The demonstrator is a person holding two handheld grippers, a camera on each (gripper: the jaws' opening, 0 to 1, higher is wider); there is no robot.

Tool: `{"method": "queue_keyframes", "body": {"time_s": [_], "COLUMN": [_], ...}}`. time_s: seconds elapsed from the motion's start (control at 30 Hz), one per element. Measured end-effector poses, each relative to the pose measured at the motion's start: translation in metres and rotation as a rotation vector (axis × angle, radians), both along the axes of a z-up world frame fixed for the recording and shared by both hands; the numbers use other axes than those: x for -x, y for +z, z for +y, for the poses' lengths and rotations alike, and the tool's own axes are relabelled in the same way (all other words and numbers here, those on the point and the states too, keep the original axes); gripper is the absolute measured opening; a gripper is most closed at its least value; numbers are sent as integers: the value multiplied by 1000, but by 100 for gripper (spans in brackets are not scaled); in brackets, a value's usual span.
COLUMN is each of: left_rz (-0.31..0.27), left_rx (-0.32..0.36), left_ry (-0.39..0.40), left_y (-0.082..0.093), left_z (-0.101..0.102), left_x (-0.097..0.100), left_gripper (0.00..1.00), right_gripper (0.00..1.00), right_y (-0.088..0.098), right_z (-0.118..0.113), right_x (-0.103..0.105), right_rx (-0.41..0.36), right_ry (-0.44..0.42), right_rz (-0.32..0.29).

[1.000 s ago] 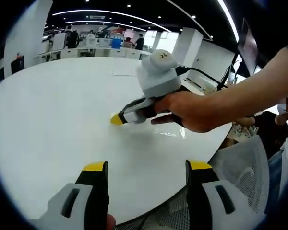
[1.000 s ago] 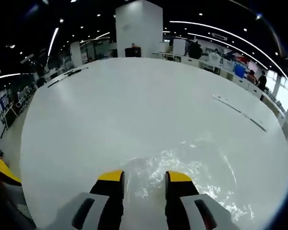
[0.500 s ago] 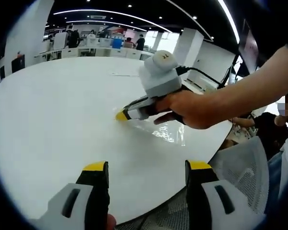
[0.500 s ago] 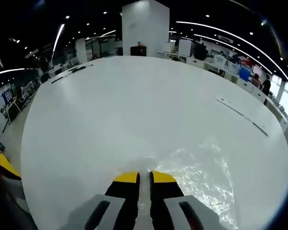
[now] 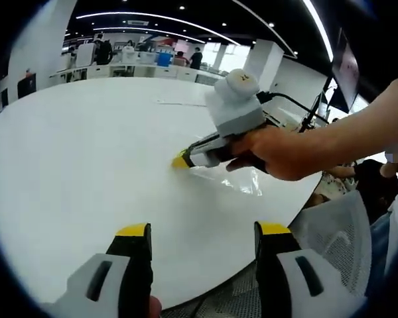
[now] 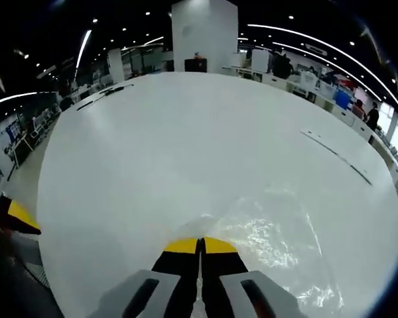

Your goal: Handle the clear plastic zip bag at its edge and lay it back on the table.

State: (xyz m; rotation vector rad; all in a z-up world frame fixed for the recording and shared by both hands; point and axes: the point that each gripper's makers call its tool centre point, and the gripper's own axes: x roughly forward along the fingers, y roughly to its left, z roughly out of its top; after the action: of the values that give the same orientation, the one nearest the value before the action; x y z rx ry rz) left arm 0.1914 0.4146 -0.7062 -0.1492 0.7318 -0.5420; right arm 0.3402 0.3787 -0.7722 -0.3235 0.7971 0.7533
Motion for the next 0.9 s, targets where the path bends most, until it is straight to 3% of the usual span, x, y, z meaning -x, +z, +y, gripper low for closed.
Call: {"method": "queue_keyframes", "body": {"time_s": [0.37, 0.9], "left_rz": [23, 43], "left_rx": [52, 75], "left_ry": [84, 119], "left_y": [-1, 1], "left_z": [12, 14], "left_x": [-8, -8], "left_gripper": [60, 55], "right_gripper": [0, 0], "right_y": [8, 24], "right_z": [-18, -24], "right_x": [38, 62], "right_rx": [1, -31], "right_ry": [60, 60], "right_rz": [-33, -73]}}
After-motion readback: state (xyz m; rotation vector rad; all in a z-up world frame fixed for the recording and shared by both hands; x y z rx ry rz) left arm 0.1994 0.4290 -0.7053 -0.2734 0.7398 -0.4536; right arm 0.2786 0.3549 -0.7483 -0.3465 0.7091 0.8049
